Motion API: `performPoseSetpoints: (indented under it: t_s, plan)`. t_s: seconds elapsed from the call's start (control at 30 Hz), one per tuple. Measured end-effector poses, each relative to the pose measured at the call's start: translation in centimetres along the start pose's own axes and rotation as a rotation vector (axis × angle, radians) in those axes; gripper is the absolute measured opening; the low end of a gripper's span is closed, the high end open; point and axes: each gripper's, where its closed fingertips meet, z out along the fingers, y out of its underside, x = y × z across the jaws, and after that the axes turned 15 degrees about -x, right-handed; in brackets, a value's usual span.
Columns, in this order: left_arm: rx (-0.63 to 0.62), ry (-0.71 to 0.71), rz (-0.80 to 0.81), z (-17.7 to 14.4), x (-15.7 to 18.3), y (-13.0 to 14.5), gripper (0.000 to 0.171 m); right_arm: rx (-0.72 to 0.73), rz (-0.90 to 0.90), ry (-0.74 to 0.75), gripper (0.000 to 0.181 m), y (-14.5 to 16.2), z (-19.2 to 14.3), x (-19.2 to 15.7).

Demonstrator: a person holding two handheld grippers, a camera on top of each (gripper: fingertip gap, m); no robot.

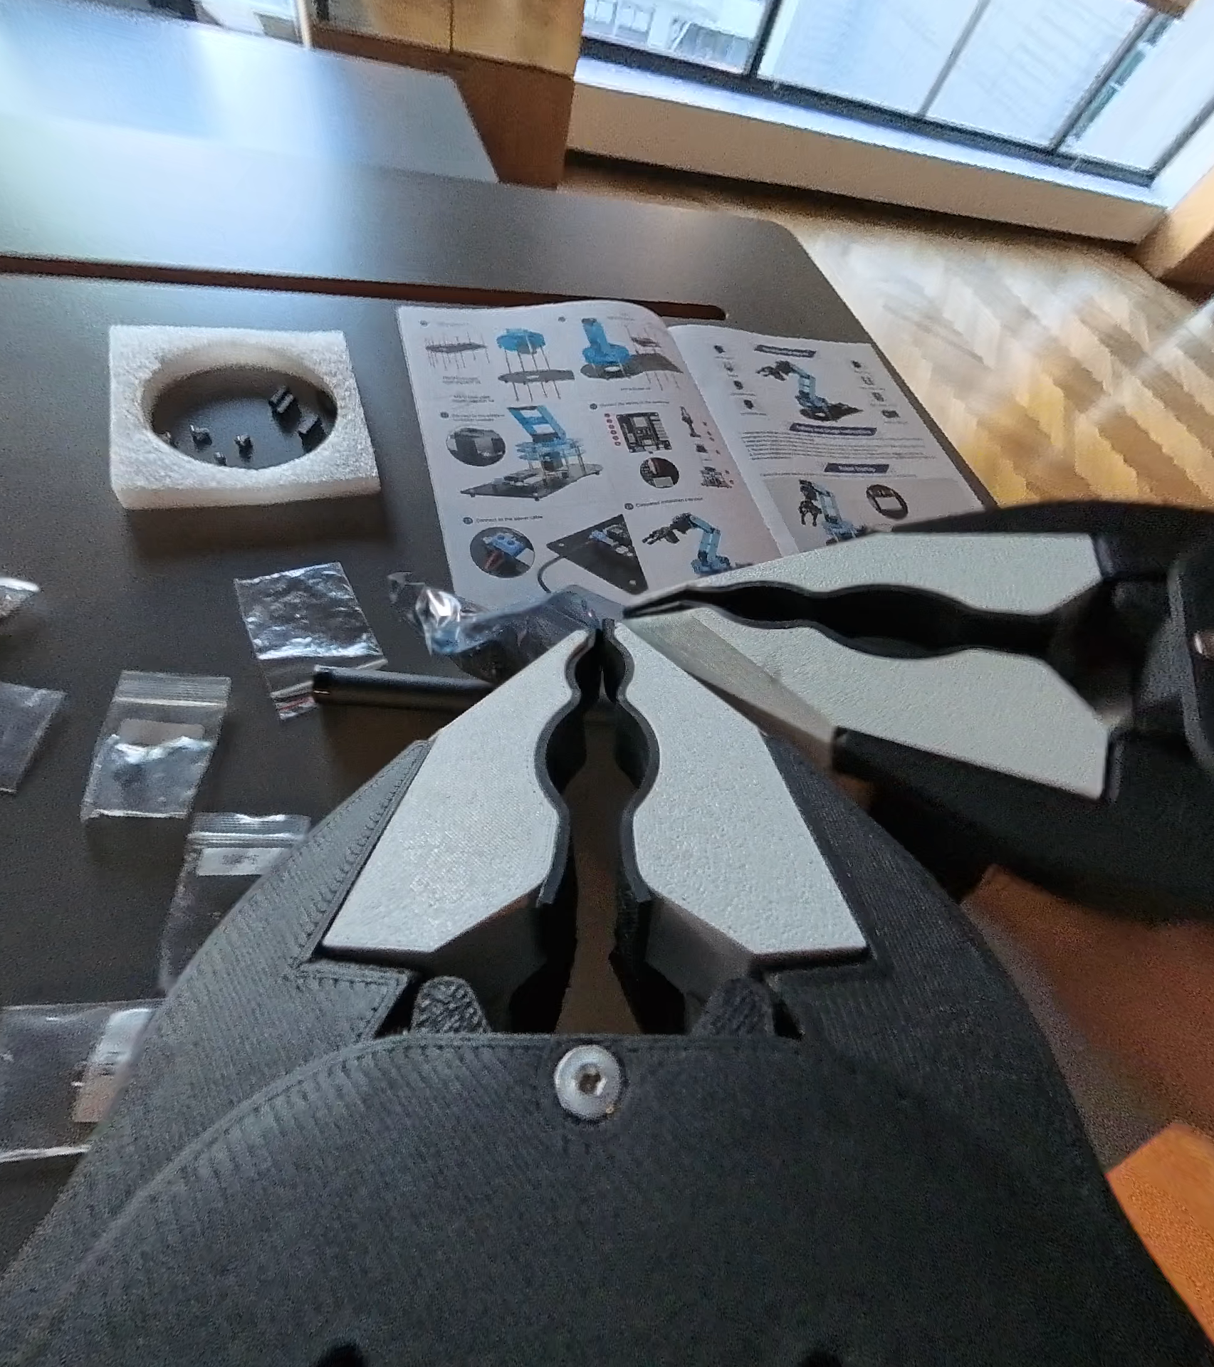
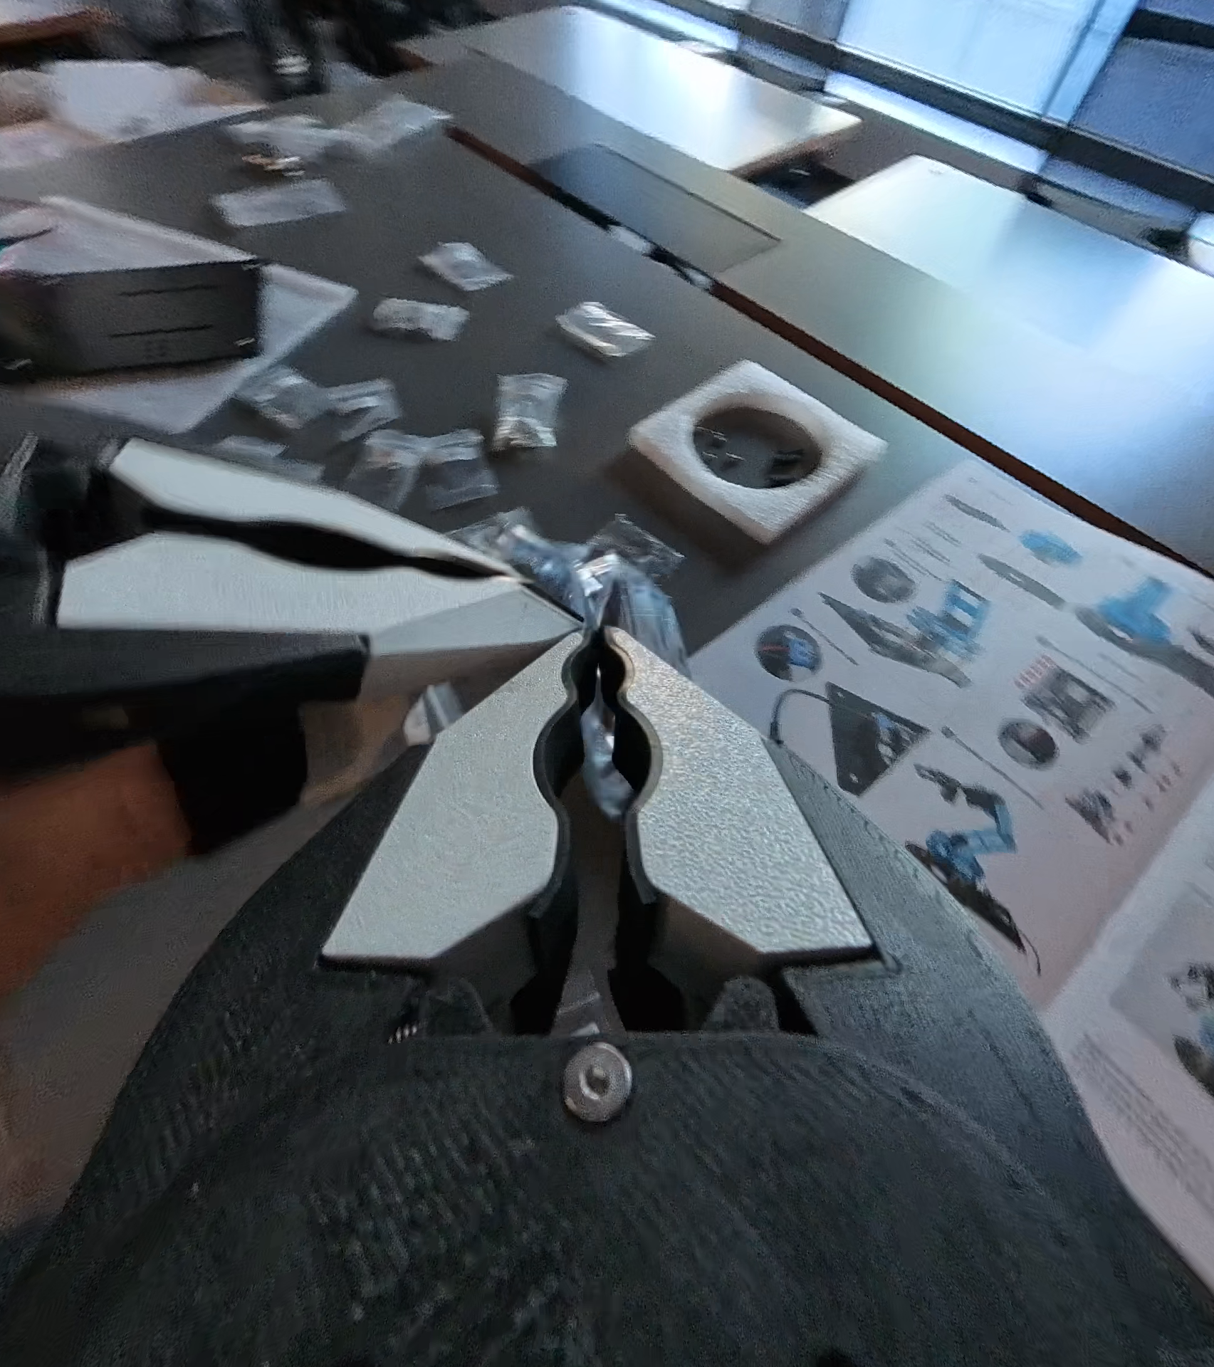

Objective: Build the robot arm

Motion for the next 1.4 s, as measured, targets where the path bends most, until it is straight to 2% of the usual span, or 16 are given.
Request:
performPoseSetpoints:
  t_s: [0.1,0.13,0.23,0.4,0.53,0.7,0.77,0.83,0.9,1.03,1.1,1.17,1.3,1.4]
  plan:
    - [-0.013,0.032,0.162,-0.8,0.6,1.1,0.000,-0.035,-0.154,-0.114,0.000,0.8,-0.7,-1.2]
    - [-0.009,0.033,0.222,-1.1,1.0,1.3,0.000,-0.038,-0.197,-0.101,0.007,0.9,-1.1,-1.1]
    - [-0.045,0.016,0.352,-1.9,1.4,1.8,0.000,-0.062,-0.313,-0.120,0.010,1.3,-1.5,-2.1]
    - [-0.086,-0.025,0.442,-2.0,1.7,2.1,0.000,-0.085,-0.267,-0.193,0.006,1.9,-1.5,-2.8]
    - [-0.069,-0.013,0.420,-1.9,1.7,2.0,0.000,-0.046,-0.030,-0.314,0.000,1.9,-1.4,-2.8]
    - [0.010,0.063,0.327,-1.1,1.9,1.6,0.000,0.034,0.076,-0.269,0.000,2.0,-1.2,-1.7]
    - [0.058,0.147,0.248,-1.0,1.9,1.6,0.000,0.055,0.093,-0.296,0.000,2.2,-1.2,-1.9]
    - [0.095,0.221,0.181,-1.3,1.6,1.5,0.012,0.086,0.119,-0.366,0.000,2.2,-1.4,-2.3]
    - [0.103,0.275,0.166,-1.6,1.7,1.5,0.012,0.112,0.125,-0.413,0.000,2.0,-1.6,-2.6]
    - [0.058,0.268,0.205,-1.7,1.1,1.9,0.019,0.113,0.106,-0.445,0.000,2.2,-1.4,-3.1]
    - [0.015,0.310,0.203,-1.7,1.2,2.2,0.018,0.115,0.063,-0.451,0.000,2.4,-1.4,-3.3]
    - [-0.030,0.350,0.202,-1.9,1.4,2.6,0.007,0.114,0.036,-0.443,0.000,2.4,-1.3,-3.5]
    - [-0.049,0.350,0.212,-2.1,0.8,2.8,0.001,0.119,0.032,-0.423,0.000,2.0,-1.0,-3.6]
    - [-0.025,0.426,0.154,-2.7,0.4,2.4,0.001,0.141,0.105,-0.496,0.000,1.4,-1.1,-3.9]
